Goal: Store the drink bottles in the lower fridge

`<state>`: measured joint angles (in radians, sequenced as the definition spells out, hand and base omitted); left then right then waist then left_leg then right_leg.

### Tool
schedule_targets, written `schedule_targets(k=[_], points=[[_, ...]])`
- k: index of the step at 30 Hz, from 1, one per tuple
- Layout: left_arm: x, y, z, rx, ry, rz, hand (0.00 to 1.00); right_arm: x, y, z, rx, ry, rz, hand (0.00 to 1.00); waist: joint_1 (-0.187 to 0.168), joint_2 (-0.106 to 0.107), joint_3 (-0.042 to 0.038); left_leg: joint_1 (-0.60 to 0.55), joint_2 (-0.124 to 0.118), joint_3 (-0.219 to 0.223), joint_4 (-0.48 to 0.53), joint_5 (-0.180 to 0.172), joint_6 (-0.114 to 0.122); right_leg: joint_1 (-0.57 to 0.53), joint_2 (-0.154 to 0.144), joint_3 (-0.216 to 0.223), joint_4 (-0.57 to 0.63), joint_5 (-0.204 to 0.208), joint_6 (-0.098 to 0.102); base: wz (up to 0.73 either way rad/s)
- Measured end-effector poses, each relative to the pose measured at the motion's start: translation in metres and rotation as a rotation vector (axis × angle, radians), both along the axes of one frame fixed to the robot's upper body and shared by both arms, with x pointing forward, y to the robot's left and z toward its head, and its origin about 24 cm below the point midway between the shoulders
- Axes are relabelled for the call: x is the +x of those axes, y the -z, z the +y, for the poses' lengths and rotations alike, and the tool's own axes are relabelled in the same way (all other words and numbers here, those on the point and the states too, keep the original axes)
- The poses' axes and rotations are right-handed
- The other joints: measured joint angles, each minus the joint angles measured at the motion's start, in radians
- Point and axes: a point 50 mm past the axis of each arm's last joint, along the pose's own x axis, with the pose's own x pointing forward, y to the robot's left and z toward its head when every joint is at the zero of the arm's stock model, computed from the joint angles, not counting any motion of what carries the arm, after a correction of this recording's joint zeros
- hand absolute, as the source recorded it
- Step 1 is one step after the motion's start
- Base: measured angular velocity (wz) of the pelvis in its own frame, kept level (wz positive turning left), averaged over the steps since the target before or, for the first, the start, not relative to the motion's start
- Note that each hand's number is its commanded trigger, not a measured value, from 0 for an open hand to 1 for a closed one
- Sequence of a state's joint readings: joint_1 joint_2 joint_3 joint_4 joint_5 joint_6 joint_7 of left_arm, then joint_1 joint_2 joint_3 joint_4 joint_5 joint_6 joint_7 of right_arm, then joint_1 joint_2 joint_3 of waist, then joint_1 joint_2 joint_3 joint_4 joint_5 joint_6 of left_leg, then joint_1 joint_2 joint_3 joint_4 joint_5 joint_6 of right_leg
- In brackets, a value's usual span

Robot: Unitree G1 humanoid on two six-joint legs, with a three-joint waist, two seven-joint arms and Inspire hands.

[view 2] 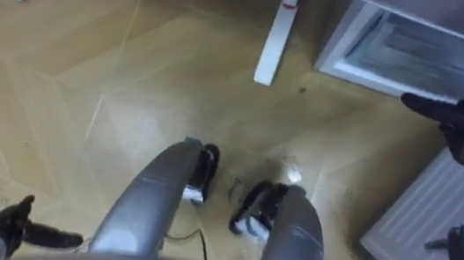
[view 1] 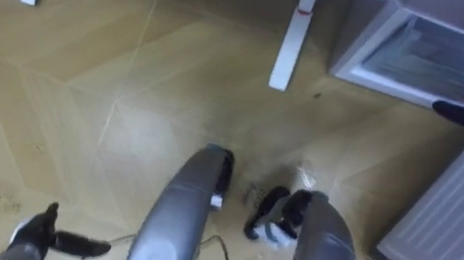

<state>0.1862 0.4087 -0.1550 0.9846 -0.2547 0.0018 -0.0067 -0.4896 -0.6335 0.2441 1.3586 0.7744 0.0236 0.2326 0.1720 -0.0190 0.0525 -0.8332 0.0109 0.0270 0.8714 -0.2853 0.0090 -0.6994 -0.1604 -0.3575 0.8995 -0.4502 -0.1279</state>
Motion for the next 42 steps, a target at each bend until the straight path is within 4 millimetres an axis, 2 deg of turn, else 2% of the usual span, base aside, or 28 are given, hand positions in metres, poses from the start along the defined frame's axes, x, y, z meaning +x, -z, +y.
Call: schedule_targets(k=[3,5,6,8,9,10,11,13,15,17,21,23,26,27,28,30,32,33,36,37,40,42], points=[[0.007,0.000,-0.002,-0.007,0.020,-0.008,0.00,-0.026,0.023,0.003,-0.042,-0.090,0.145,0.00,-0.003,-0.002,-0.0057,0.096,0.001,0.001,-0.063,0.000,0.000,0.093,0.019,0.007,-0.080,0.018,0.019,-0.11],[0.009,0.001,-0.002,-0.010,0.014,-0.008,0.00,-0.050,0.047,0.014,-0.046,-0.161,0.270,0.00,-0.002,0.003,-0.0162,0.160,0.008,0.001,-0.116,-0.002,0.004,0.157,0.042,0.009,-0.149,0.042,0.029,-0.10],[0.010,0.001,-0.002,-0.014,0.014,-0.006,0.00,-0.056,0.053,0.016,-0.042,-0.176,0.299,0.00,-0.003,0.005,-0.0182,0.175,0.010,0.000,-0.129,-0.002,0.004,0.172,0.046,0.008,-0.165,0.048,0.031,-0.15],[0.008,0.003,-0.005,-0.028,0.010,0.005,0.00,-0.083,0.075,0.030,-0.006,-0.206,0.395,0.00,-0.014,0.015,-0.0266,0.243,0.011,0.005,-0.187,0.000,0.008,0.240,0.056,0.009,-0.228,0.070,0.042,-0.08],[0.007,0.004,-0.007,-0.033,0.008,0.008,0.00,-0.091,0.080,0.033,0.001,-0.219,0.414,0.00,-0.017,0.017,-0.0273,0.262,0.010,0.011,-0.202,0.002,0.011,0.256,0.057,0.011,-0.240,0.073,0.045,0.00],[0.002,0.007,-0.011,-0.046,-0.001,0.019,0.00,-0.104,0.090,0.041,0.021,-0.232,0.449,0.00,-0.029,0.023,-0.0317,0.298,0.009,0.021,-0.230,0.007,0.015,0.293,0.057,0.011,-0.269,0.081,0.052,0.00],[-0.002,0.010,-0.017,-0.062,-0.010,0.031,0.00,-0.118,0.099,0.048,0.044,-0.236,0.482,0.00,-0.038,0.027,-0.0395,0.337,0.007,0.028,-0.260,0.011,0.018,0.327,0.058,0.014,-0.297,0.088,0.059,-0.04],[-0.007,0.014,-0.022,-0.074,-0.019,0.052,0.00,-0.140,0.111,0.060,0.079,-0.250,0.531,0.00,-0.043,0.020,-0.0480,0.393,-0.004,0.047,-0.315,0.023,0.020,0.370,0.056,0.029,-0.333,0.096,0.069,-0.10],[-0.016,0.017,-0.025,-0.079,-0.039,0.073,0.00,-0.157,0.120,0.072,0.106,-0.272,0.573,0.00,-0.060,0.017,-0.0502,0.454,-0.009,0.053,-0.369,0.036,0.020,0.424,0.059,0.032,-0.381,0.108,0.075,-0.09],[-0.028,0.020,-0.030,-0.091,-0.055,0.102,0.00,-0.180,0.128,0.083,0.143,-0.266,0.617,0.00,-0.071,0.015,-0.0528,0.521,-0.006,0.052,-0.418,0.038,0.017,0.498,0.080,0.040,-0.460,0.132,0.082,-0.14],[-0.043,0.023,-0.038,-0.087,-0.020,0.142,0.00,-0.198,0.134,0.093,0.167,-0.226,0.624,0.00,-0.099,0.009,-0.0517,0.597,-0.009,0.053,-0.465,0.040,0.016,0.581,0.094,0.047,-0.533,0.147,0.093,-0.03],[-0.052,0.025,-0.043,-0.088,-0.009,0.168,0.00,-0.205,0.138,0.102,0.195,-0.198,0.625,0.00,-0.111,-0.001,-0.0509,0.651,-0.012,0.057,-0.493,0.040,0.015,0.633,0.099,0.050,-0.578,0.155,0.098,-0.02],[-0.055,0.026,-0.050,-0.098,-0.009,0.174,0.00,-0.207,0.140,0.109,0.228,-0.165,0.609,0.00,-0.117,-0.009,-0.0520,0.697,-0.017,0.055,-0.520,0.040,0.015,0.681,0.104,0.056,-0.617,0.160,0.104,-0.02],[-0.056,0.027,-0.050,-0.096,-0.009,0.176,0.00,-0.208,0.141,0.110,0.233,-0.157,0.605,0.00,-0.118,-0.016,-0.0484,0.707,-0.018,0.055,-0.527,0.040,0.015,0.691,0.105,0.057,-0.627,0.161,0.106,0.03],[-0.057,0.027,-0.051,-0.089,-0.002,0.184,0.00,-0.207,0.142,0.113,0.244,-0.141,0.596,0.00,-0.120,-0.015,-0.0458,0.723,-0.018,0.055,-0.535,0.040,0.015,0.711,0.108,0.058,-0.645,0.166,0.107,0.00],[-0.058,0.028,-0.053,-0.090,-0.010,0.189,0.00,-0.209,0.143,0.117,0.267,-0.106,0.584,0.00,-0.126,-0.019,-0.0439,0.743,-0.019,0.055,-0.549,0.040,0.015,0.740,0.113,0.059,-0.672,0.176,0.108,0.02],[-0.060,0.029,-0.056,-0.098,-0.036,0.203,0.00,-0.213,0.144,0.119,0.294,-0.064,0.581,0.00,-0.140,-0.014,-0.0485,0.764,-0.022,0.056,-0.568,0.040,0.015,0.766,0.119,0.069,-0.700,0.188,0.110,0.07],[-0.060,0.029,-0.056,-0.099,-0.039,0.206,0.00,-0.214,0.145,0.119,0.299,-0.054,0.584,0.00,-0.141,-0.010,-0.0514,0.768,-0.022,0.057,-0.569,0.040,0.015,0.769,0.121,0.075,-0.702,0.190,0.111,0.00],[-0.059,0.029,-0.053,-0.091,-0.076,0.215,0.00,-0.220,0.146,0.120,0.317,-0.016,0.601,0.00,-0.151,-0.014,-0.0478,0.794,-0.024,0.056,-0.590,0.040,0.015,0.790,0.127,0.081,-0.719,0.198,0.113,-0.04],[-0.056,0.029,-0.052,-0.084,-0.090,0.210,0.00,-0.221,0.146,0.121,0.328,-0.002,0.604,0.00,-0.157,-0.011,-0.0495,0.801,-0.025,0.055,-0.594,0.040,0.015,0.795,0.127,0.082,-0.719,0.199,0.114,0.00],[-0.050,0.028,-0.050,-0.079,-0.104,0.190,0.00,-0.222,0.147,0.124,0.340,0.007,0.601,0.00,-0.170,-0.017,-0.0408,0.828,-0.026,0.056,-0.605,0.040,0.015,0.816,0.125,0.085,-0.722,0.199,0.114,-0.05],[-0.042,0.028,-0.051,-0.082,-0.098,0.171,0.00,-0.223,0.147,0.125,0.348,0.010,0.611,0.00,-0.170,-0.018,-0.0406,0.836,-0.026,0.056,-0.606,0.040,0.015,0.822,0.125,0.092,-0.725,0.200,0.115,-0.08]])
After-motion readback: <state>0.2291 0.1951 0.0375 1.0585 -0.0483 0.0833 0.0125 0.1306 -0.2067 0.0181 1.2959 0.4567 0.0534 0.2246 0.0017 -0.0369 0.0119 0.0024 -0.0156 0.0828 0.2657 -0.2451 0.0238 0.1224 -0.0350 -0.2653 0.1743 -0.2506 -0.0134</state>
